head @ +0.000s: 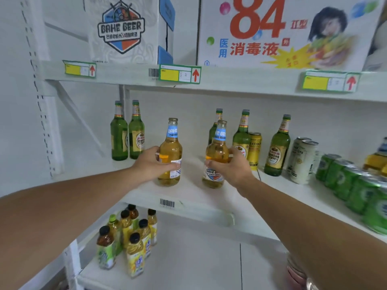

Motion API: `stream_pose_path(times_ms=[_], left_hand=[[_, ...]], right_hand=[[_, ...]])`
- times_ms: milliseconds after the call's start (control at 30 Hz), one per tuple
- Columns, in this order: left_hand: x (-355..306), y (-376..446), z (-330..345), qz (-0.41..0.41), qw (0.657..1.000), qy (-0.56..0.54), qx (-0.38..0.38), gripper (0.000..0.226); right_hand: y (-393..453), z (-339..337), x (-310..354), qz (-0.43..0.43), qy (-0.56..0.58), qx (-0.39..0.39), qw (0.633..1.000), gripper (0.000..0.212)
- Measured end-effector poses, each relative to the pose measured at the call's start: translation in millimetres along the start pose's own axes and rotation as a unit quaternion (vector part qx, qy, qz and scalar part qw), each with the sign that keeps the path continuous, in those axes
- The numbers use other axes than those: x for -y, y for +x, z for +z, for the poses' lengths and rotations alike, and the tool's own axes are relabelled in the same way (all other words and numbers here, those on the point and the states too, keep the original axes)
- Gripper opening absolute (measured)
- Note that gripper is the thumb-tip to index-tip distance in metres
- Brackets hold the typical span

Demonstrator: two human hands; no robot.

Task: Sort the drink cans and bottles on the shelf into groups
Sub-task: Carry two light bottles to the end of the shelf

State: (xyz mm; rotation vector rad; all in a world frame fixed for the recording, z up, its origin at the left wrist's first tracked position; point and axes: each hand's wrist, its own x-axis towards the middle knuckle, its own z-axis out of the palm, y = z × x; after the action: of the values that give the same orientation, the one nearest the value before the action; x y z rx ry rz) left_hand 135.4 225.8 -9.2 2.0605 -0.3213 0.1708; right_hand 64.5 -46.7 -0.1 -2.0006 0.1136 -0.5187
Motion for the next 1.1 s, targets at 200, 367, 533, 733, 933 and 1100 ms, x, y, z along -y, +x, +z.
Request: stream_pose_path(times_ms=[200, 367, 533, 733, 933, 1100], left_hand=[[-21.3, -39.9, 21.1, 0.019, 0.998, -0.030, 0.042, 0.061], [-51.1, -66.2, 47.6, 0.032, 0.997, -0.034, 0.069, 0.069], [-91.7, -91.1, 83.5, 0.056, 0.994, -0.031, 0.094, 0.061], [-150.6, -122.0, 143.1, 0.083, 0.986, -0.047, 0.135, 0.047], [-217.2, -167.6, 223.6, 0.100, 0.977, -0.061, 0.180, 0.057], [-262.5, -205.0, 289.1, 0.104, 0.970, -0.058, 0.212, 0.049]], right_hand=[[-56.4, -42.5, -3.7, 0.022, -0.029, -0.037, 0.999, 0.085], [-93.9, -90.6, -7.8, 0.038, -0.034, -0.063, 0.997, 0.079], [-129.0, -143.6, -17.2, 0.050, -0.022, -0.099, 0.994, 0.083], [-172.3, -223.1, -32.2, 0.053, -0.032, -0.117, 0.991, 0.084], [-213.6, -318.8, -51.8, 0.063, -0.075, -0.157, 0.983, 0.098], [-250.2, -398.0, -79.4, 0.089, -0.078, -0.205, 0.972, 0.087]])
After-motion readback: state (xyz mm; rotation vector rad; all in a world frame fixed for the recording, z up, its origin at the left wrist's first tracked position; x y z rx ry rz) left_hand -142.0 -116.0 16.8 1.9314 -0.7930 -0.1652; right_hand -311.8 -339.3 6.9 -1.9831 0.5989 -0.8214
